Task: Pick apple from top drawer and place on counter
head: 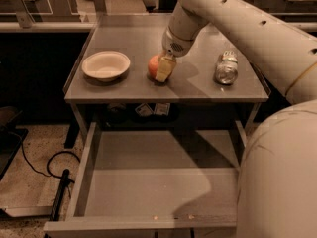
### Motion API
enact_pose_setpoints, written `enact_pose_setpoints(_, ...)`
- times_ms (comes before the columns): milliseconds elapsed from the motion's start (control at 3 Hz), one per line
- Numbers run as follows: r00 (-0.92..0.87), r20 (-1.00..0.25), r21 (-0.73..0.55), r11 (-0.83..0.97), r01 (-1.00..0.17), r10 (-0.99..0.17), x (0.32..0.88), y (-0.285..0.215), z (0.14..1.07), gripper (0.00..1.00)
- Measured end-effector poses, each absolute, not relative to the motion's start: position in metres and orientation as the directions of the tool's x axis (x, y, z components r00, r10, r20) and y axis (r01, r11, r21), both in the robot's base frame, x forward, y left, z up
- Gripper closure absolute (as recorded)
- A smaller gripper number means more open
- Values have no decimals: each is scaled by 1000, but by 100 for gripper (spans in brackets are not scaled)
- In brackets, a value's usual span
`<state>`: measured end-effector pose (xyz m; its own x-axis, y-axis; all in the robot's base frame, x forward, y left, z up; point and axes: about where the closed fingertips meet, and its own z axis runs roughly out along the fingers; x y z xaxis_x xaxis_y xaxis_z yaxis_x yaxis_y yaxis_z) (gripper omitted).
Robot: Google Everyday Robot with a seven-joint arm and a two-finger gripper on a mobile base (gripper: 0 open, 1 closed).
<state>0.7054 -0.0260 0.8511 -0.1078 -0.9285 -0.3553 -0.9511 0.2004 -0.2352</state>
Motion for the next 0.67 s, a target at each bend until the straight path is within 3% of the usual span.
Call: enact_pose_setpoints(667, -108, -355, -235, 200, -951, -929, 705, -26, 851, 13)
